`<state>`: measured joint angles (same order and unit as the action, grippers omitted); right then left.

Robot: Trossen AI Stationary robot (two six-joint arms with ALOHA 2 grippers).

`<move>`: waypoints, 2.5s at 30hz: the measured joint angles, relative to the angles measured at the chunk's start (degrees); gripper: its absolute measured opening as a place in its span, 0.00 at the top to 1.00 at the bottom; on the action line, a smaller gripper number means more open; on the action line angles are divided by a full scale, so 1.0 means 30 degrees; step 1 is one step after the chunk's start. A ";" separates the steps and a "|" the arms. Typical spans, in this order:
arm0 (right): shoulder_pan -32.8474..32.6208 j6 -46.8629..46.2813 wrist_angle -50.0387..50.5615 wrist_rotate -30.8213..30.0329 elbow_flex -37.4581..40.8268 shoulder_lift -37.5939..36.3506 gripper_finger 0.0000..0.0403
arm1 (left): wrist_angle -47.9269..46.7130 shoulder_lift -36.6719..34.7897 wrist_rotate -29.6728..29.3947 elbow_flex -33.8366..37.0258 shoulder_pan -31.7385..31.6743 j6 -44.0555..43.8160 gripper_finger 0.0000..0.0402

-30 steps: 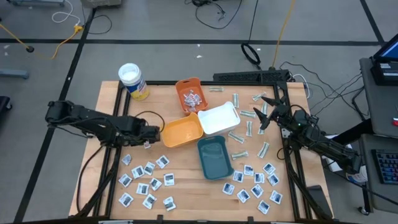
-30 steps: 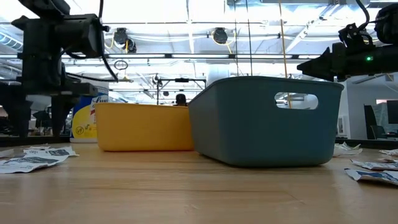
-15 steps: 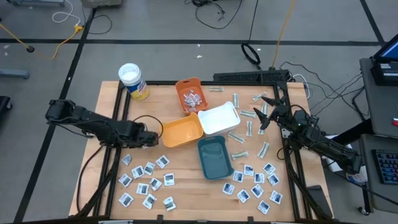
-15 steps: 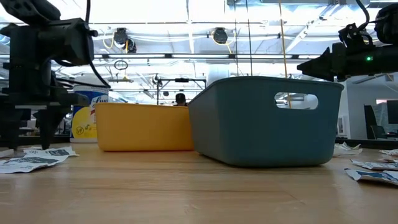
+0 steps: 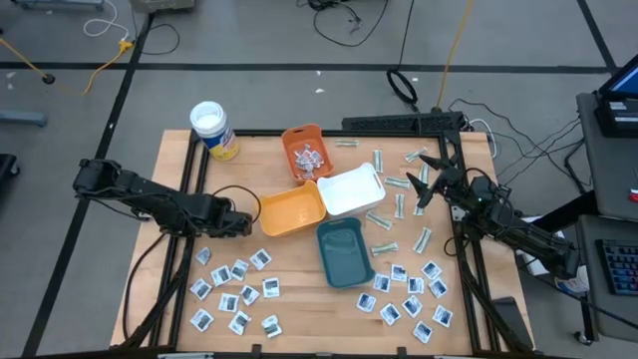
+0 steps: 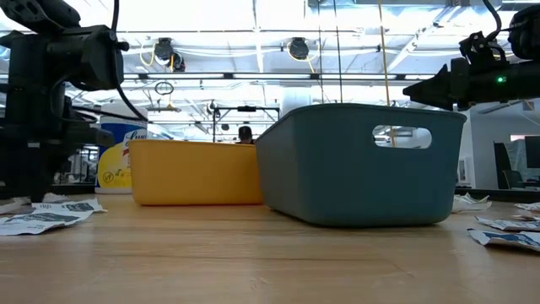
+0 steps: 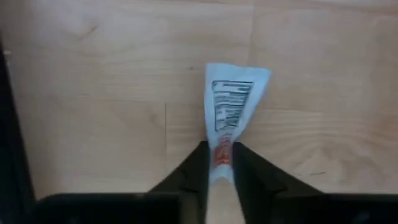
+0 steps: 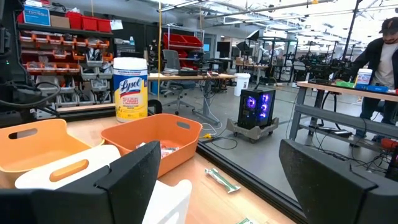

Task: Pick & Place First Aid Supplies
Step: Put the orange ointment pack into the orange bin

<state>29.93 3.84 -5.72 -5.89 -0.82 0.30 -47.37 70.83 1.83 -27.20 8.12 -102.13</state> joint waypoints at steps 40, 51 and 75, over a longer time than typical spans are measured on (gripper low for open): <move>0.0000 0.0002 0.0000 0.0000 0.0000 0.0000 0.20 | -0.7907 0.0588 -0.1122 -0.9017 -1.0180 0.8621 1.00; -0.0003 0.0000 0.0000 0.0000 0.0000 0.0000 0.20 | -0.7785 0.7754 -0.0601 -1.6515 -1.3484 1.5689 1.00; -0.0007 0.0000 0.0000 0.0000 0.0000 -0.0003 0.20 | -0.6341 1.7565 0.1019 -2.7940 -1.4067 1.9502 1.00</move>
<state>29.91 3.84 -5.72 -5.89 -0.82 0.29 -66.40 123.52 4.88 -111.02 -34.08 -43.62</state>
